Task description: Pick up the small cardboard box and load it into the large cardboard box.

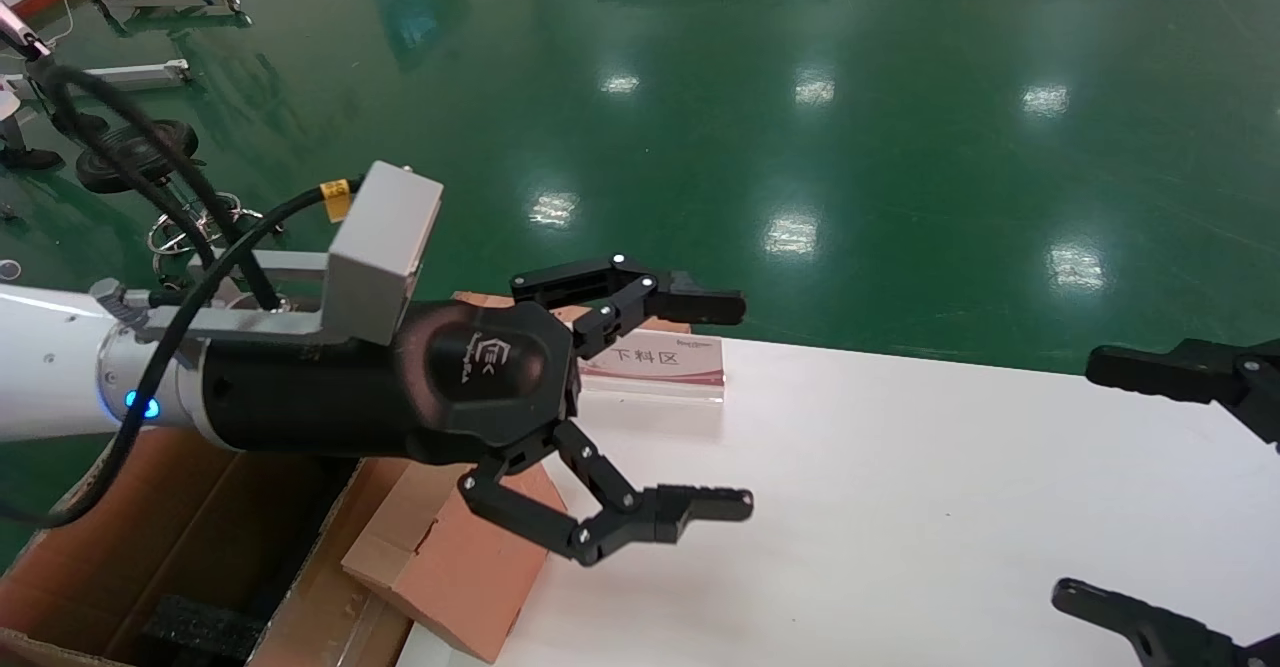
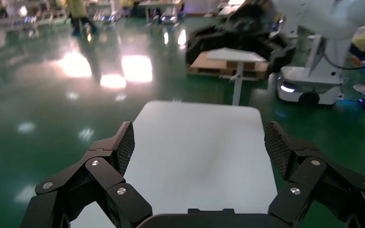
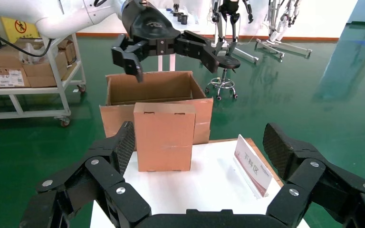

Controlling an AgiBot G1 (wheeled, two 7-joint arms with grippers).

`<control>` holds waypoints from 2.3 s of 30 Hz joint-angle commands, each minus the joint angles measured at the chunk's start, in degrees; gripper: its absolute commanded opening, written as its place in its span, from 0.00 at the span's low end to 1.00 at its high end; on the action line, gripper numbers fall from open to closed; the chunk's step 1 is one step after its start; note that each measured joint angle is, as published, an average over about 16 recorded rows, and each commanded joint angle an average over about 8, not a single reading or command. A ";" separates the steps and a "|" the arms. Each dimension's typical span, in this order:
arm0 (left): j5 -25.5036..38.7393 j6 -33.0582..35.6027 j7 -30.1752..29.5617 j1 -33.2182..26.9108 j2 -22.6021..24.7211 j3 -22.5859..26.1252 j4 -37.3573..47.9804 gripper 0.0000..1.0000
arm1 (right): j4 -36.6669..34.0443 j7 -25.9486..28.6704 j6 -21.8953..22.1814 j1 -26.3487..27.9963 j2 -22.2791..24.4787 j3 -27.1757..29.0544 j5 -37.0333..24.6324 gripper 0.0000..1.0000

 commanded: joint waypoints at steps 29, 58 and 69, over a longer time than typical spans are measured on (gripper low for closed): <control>41.71 7.47 -54.00 -32.63 -0.49 26.21 -3.18 1.00 | -0.03 -0.07 0.04 0.04 0.05 -0.13 0.09 1.00; 41.38 6.46 -69.40 -59.31 3.51 65.09 -3.33 1.00 | -0.03 -0.13 0.09 0.07 0.10 -0.26 0.17 1.00; 39.97 4.98 -70.08 -60.05 3.23 69.86 -3.31 1.00 | -0.03 -0.16 0.11 0.08 0.11 -0.30 0.20 1.00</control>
